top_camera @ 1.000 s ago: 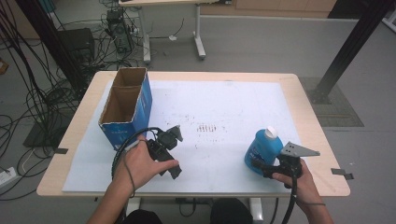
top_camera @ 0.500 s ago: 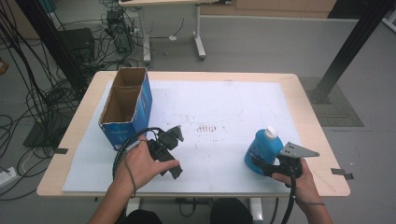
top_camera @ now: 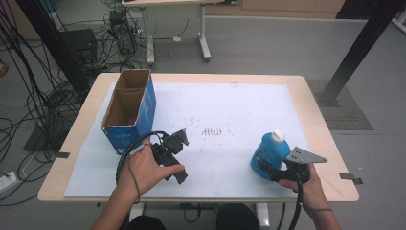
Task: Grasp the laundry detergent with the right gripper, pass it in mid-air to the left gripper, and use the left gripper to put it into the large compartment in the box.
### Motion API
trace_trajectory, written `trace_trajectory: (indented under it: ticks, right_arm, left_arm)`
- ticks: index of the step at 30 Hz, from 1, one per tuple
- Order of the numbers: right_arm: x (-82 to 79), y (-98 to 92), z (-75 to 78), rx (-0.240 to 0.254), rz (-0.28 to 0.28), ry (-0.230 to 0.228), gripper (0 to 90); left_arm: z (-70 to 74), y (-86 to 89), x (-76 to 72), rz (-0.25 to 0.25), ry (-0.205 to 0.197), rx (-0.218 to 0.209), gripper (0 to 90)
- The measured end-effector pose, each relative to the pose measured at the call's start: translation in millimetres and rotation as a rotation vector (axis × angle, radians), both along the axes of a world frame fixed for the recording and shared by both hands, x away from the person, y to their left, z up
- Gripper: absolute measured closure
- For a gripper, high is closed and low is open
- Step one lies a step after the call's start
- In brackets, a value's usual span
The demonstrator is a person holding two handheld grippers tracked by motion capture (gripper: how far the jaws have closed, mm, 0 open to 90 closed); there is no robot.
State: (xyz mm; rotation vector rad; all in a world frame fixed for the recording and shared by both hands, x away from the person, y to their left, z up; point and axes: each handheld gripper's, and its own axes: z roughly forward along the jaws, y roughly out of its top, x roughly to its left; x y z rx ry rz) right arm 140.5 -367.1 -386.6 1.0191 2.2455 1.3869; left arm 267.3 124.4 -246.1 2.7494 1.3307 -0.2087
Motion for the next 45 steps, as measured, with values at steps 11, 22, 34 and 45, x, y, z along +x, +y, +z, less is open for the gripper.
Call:
trace_trajectory:
  ticks: [11,22,34,45]
  right_arm:
    - [-2.0,1.8,0.1,-0.006,-0.006,-0.007,41.0]
    - [0.9,0.7,1.6,-0.009,0.004,-0.001,41.1]
    - [3.5,-0.7,2.4,-0.01,0.013,0.002,41.3]
    - [5.8,-2.2,2.5,0.001,0.011,0.013,41.4]
  left_arm:
    - [1.0,1.9,1.2,0.001,-0.001,0.005,7.6]
    - [1.5,1.5,3.8,0.01,-0.011,0.007,7.5]
    - [10.7,2.4,9.3,0.013,-0.041,0.005,7.5]
    - [10.7,-1.2,14.0,0.012,-0.038,0.0,7.5]
